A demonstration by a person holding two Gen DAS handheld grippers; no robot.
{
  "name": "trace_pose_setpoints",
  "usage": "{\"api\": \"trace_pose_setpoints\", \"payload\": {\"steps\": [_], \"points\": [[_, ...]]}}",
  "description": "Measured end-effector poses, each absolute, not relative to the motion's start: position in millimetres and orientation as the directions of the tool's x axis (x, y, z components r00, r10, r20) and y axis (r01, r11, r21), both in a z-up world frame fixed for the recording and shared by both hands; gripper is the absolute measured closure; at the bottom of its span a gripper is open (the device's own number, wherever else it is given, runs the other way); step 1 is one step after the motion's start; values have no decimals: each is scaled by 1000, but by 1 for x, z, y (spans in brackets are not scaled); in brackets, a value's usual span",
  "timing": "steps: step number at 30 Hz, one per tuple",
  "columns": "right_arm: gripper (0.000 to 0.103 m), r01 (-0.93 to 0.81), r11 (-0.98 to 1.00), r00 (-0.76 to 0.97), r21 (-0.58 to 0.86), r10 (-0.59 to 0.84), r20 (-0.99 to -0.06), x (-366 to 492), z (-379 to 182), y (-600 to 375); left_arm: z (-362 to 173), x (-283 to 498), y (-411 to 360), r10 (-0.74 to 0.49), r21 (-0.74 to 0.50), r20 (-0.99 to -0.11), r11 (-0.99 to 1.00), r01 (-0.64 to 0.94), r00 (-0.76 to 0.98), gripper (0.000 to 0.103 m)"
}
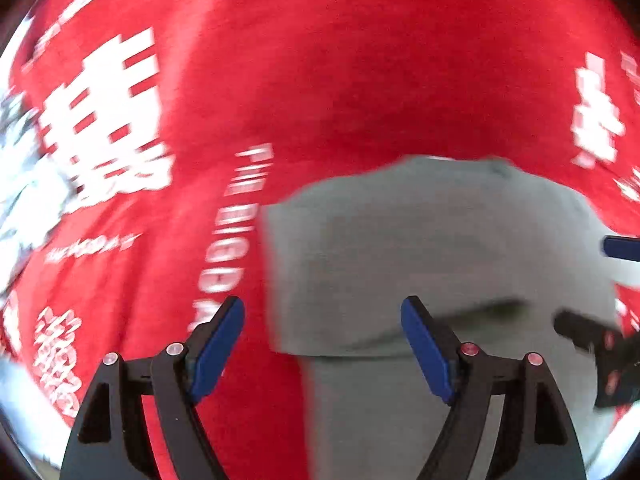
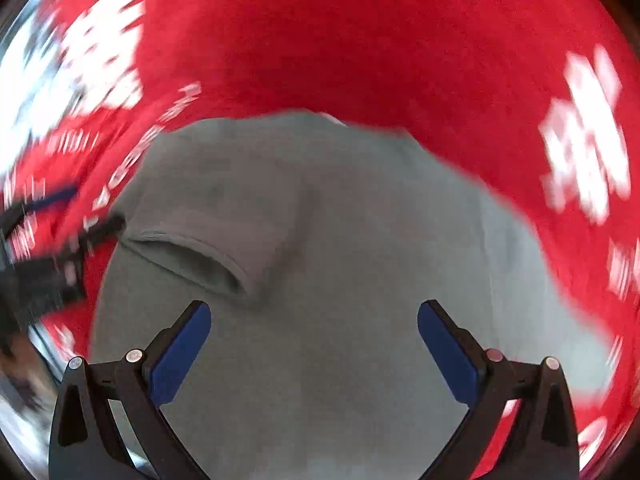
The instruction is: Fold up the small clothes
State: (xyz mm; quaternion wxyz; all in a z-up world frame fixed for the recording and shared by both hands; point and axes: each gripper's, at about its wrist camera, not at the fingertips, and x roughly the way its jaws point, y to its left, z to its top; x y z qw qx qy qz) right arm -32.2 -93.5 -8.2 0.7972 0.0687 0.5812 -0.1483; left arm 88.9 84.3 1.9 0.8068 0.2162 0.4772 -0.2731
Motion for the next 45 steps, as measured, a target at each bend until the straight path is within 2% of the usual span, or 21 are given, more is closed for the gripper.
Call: {"api": "trace_pose_setpoints", "payload": {"steps": [1, 4, 5, 6, 7, 8, 11, 12, 13, 15, 19, 20, 21, 23, 30, 34, 37, 40, 44, 45], "points": [[0, 235, 963, 270, -133, -196, -943, -15, -16, -78, -7, 102, 89, -199, 94, -900, 779, 620, 387, 22], [16, 72, 961, 242, -267, -277, -930, 20, -46, -49, -35, 128, 95, -145, 91, -925, 813, 575, 351, 22], [29, 36, 954, 230, -299, -299, -926, 28, -56, -47, -43, 132, 94, -135, 97, -928, 813, 574, 347, 22], [59, 8, 945, 216, -326, -320, -922, 34, -66, -45, -51, 132, 91, -125, 102, -931, 811, 576, 342, 22], [82, -1, 942, 199, -336, -329, -923, 40, -74, -47, -56, 131, 90, -119, 106, -934, 807, 581, 337, 22], [97, 23, 950, 190, -312, -311, -931, 42, -74, -52, -60, 131, 88, -117, 107, -936, 805, 584, 333, 22], [97, 279, 953, 268, -120, -197, -943, 28, -48, -95, -59, 129, 88, -122, 101, -935, 807, 581, 332, 22], [97, 380, 925, 322, -2, -134, -937, 17, -38, -114, -60, 130, 88, -126, 93, -937, 809, 580, 326, 22], [97, 511, 842, 398, 175, -52, -916, -4, -31, -144, -61, 131, 88, -136, 75, -940, 812, 579, 312, 22], [97, 634, 694, 462, 341, 14, -887, -32, -35, -173, -60, 134, 85, -143, 55, -945, 815, 577, 293, 22], [91, 715, 285, 614, 639, 182, -768, -86, -80, -218, -61, 154, 75, -151, 31, -952, 818, 574, 265, 22], [84, 707, 199, 643, 678, 218, -734, -95, -92, -223, -63, 160, 71, -154, 17, -957, 819, 574, 247, 22], [64, 707, 170, 649, 687, 230, -725, -98, -96, -226, -67, 167, 66, -154, 3, -962, 819, 573, 225, 22], [42, 693, 128, 678, 710, 220, -701, -103, -98, -231, -74, 179, 53, -155, -16, -969, 817, 576, 193, 22], [43, 637, -96, 771, 765, 59, -635, -146, -94, -264, -80, 189, 22, -136, 9, -973, 786, 618, 187, 22], [43, 576, -246, 805, 780, 6, -593, -173, -101, -268, -83, 195, 25, -143, -32, -980, 792, 610, 135, 22], [43, 626, -138, 779, 767, 87, -621, -161, -94, -251, -84, 198, 24, -157, -64, -982, 793, 606, 101, 22], [43, 709, 48, 692, 704, 149, -707, -132, -87, -237, -84, 202, 19, -170, -89, -983, 780, 620, 72, 22], [43, 768, 277, 576, 577, 96, -812, -85, -73, -257, -82, 199, 13, -168, -79, -983, 755, 650, 75, 22], [50, 776, 305, 551, 552, 98, -829, -73, -74, -263, -81, 198, 13, -167, -78, -983, 755, 651, 77, 22]]}}
